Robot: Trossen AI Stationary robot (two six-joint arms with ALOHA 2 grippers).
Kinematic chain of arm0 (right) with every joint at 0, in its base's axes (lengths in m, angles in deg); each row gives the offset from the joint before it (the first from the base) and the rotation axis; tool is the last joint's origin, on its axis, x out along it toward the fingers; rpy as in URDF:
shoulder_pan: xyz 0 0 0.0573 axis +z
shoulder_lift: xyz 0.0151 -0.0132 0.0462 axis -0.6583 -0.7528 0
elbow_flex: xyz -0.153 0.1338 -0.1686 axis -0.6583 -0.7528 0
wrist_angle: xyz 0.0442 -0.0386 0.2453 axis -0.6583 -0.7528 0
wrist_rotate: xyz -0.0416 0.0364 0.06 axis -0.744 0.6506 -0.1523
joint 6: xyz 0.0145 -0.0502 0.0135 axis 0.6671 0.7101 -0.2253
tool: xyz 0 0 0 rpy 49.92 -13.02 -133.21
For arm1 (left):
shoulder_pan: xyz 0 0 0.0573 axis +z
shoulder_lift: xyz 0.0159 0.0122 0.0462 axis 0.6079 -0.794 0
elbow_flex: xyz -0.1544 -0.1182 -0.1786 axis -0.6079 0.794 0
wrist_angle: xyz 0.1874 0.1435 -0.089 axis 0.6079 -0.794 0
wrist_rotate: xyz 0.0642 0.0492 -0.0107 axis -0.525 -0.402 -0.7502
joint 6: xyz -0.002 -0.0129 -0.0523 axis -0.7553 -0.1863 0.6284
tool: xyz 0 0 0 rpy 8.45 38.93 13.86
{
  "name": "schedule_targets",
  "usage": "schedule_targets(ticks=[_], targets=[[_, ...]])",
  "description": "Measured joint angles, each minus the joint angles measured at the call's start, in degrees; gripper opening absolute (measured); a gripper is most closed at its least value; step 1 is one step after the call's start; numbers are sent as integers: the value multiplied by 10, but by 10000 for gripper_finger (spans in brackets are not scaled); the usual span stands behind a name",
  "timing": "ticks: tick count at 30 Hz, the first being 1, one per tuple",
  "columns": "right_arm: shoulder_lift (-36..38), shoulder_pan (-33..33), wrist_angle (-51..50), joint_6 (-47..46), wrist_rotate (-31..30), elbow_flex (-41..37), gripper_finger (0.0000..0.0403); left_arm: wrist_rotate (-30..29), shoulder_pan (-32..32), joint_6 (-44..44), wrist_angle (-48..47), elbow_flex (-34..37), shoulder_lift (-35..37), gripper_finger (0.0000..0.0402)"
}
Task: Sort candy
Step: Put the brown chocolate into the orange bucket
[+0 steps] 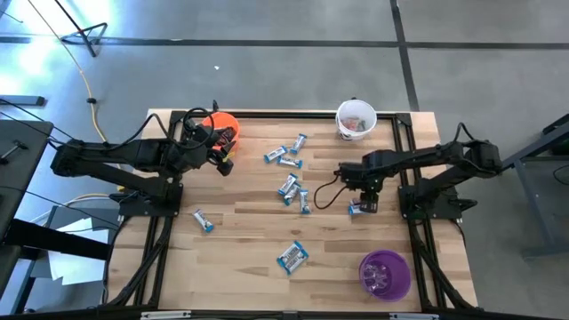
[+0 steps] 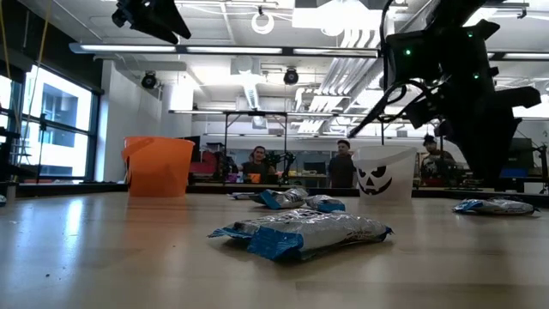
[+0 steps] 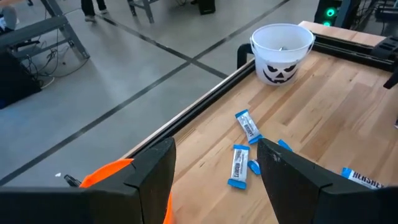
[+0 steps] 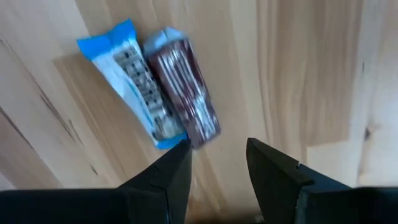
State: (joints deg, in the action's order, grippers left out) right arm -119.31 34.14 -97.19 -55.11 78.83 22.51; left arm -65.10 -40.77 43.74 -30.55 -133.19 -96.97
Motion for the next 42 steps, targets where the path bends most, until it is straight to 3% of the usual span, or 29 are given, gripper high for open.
schedule_targets(ticks=[18, 35, 42], targets=[[-6, 4, 50, -1, 6, -34, 149, 1, 0, 6, 0, 0, 0, 213], [-118, 3, 65, 20, 0, -31, 149, 1, 0, 9, -3, 0, 0, 213], [-118, 3, 67, 20, 0, -31, 149, 1, 0, 9, -4, 0, 0, 213]])
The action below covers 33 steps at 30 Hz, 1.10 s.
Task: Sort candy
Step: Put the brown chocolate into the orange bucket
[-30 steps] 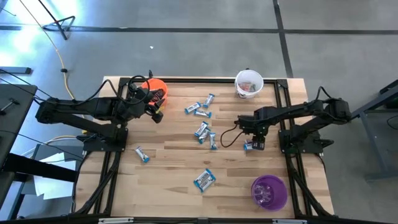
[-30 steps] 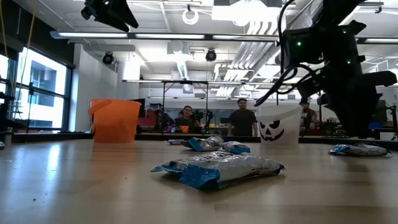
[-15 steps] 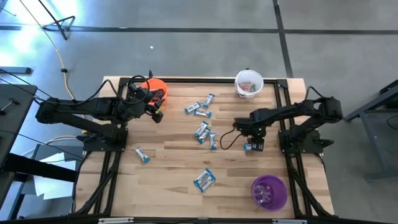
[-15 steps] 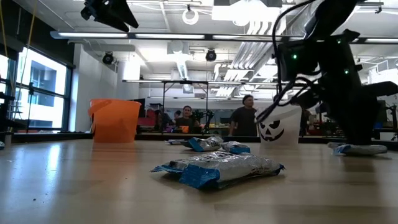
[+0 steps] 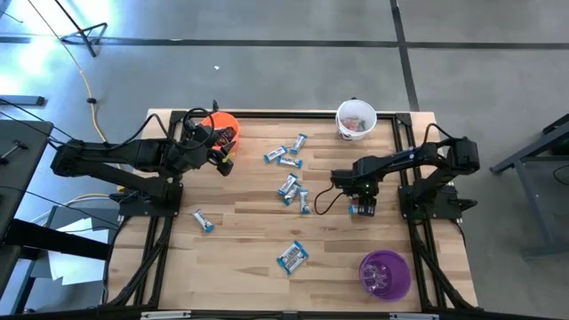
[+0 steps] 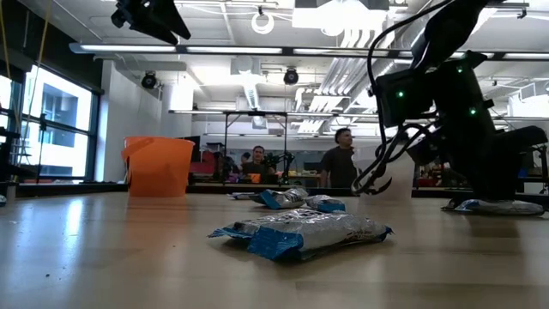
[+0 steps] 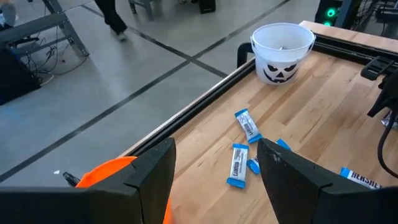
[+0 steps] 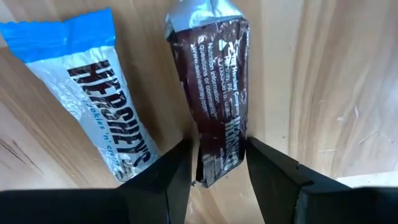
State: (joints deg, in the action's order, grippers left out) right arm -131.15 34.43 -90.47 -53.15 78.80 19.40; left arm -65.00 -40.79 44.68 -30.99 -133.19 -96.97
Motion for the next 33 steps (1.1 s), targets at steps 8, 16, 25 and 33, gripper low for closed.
schedule_targets(ticks=[8, 16, 25, 33], targets=[[0, 0, 21, 4, -5, 16, 149, 0, 0, 0, 0, 0, 0, 213], [0, 0, 40, 29, -19, 23, 149, 16, 0, 0, -5, 0, 0, 213], [3, 0, 54, 13, 8, 9, 89, 14, 0, 1, -38, 0, 0, 213], [3, 0, 54, 13, 15, 9, 16, 12, 0, 1, -43, 0, 0, 213]])
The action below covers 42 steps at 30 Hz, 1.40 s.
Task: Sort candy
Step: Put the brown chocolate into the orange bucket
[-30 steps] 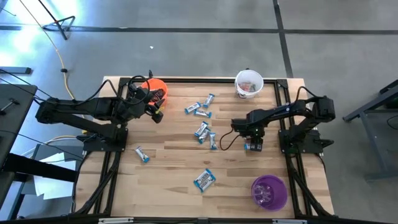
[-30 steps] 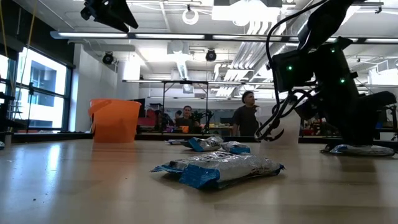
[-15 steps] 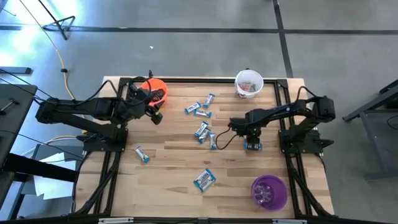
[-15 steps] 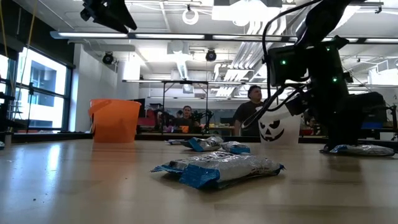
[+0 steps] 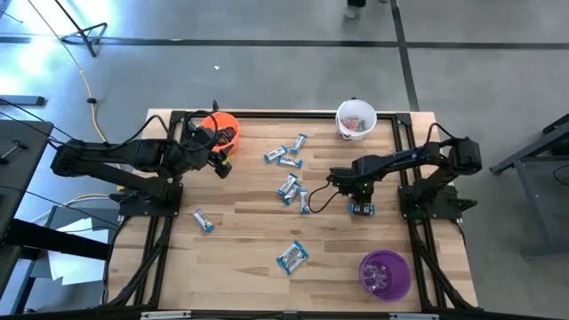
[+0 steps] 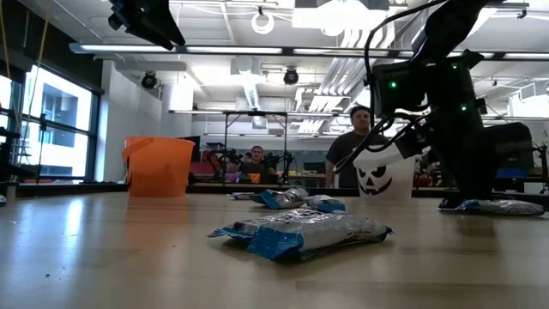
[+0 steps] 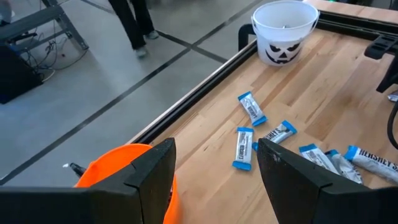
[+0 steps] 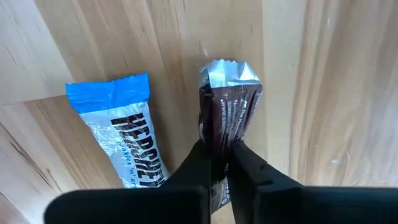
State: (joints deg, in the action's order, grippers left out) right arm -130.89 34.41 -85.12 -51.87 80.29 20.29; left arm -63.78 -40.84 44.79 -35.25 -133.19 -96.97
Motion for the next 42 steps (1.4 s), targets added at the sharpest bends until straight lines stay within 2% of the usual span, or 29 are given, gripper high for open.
schedule_targets(ticks=[7, 15, 21, 24, 32, 37, 42], targets=[[-1, 0, -9, -16, 0, 7, 5, -1, 0, 1, 0, 0, 0, 213], [-4, 0, -60, -23, -44, 88, 3, -1, 0, 1, 0, 0, 0, 213], [-3, 0, -101, -28, -74, 201, 3, -1, 3, 0, 0, 0, 0, 213], [-3, 0, -114, -28, -94, 276, 3, -1, 12, -1, 0, 0, 0, 213], [-2, 0, -130, -33, -100, 481, 3, 0, 38, 16, 13, 0, 0, 213], [-2, 8, -136, -32, -175, 573, 3, 0, 45, 9, 97, 0, -1, 213], [-1, 29, -121, 17, -278, 627, 3, 24, 45, -117, 223, 0, -11, 213]])
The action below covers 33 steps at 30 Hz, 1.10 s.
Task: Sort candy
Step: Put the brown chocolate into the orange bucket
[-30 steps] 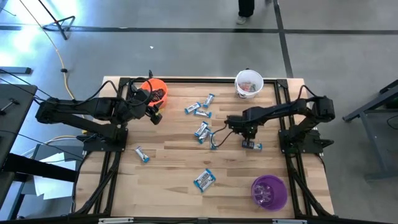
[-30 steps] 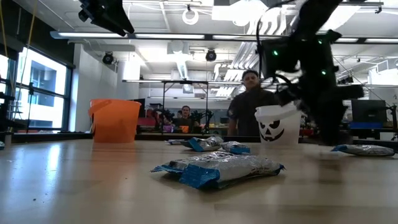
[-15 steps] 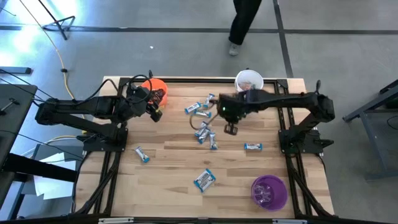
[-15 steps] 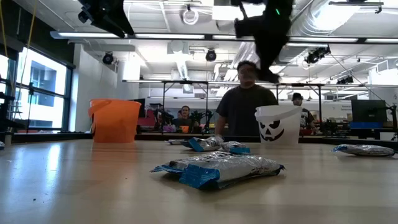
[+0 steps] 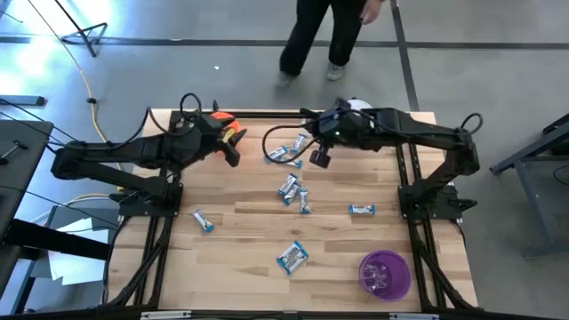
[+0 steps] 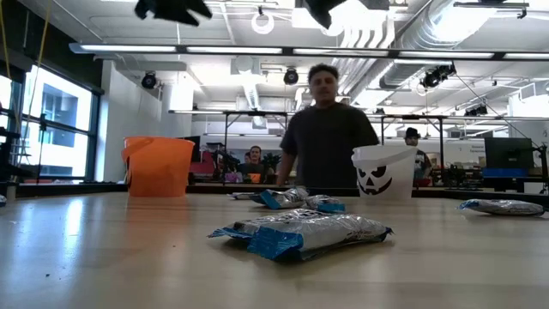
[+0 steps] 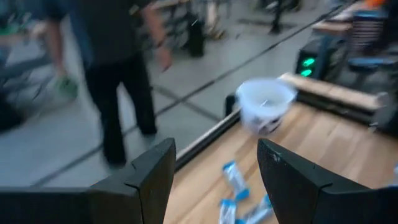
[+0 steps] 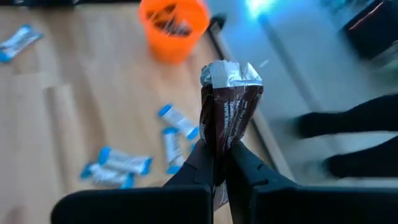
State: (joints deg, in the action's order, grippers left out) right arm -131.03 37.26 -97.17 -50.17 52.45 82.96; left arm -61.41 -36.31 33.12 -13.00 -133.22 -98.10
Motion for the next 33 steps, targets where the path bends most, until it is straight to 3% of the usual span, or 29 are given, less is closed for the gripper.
schedule_targets(ticks=[4, 11, 23, 33], targets=[[0, 12, 34, 26, -43, 8, 3, 29, 0, -40, 107, 0, -17, 213], [-3, 17, 88, 26, -45, 9, 3, 100, 0, -40, 250, 0, -63, 213], [-18, 18, 135, 37, -50, 9, 3, 104, 4, -35, 338, 0, -120, 213], [-34, 18, 174, 50, -50, 9, 3, 150, 9, -20, 376, 0, -145, 213]])
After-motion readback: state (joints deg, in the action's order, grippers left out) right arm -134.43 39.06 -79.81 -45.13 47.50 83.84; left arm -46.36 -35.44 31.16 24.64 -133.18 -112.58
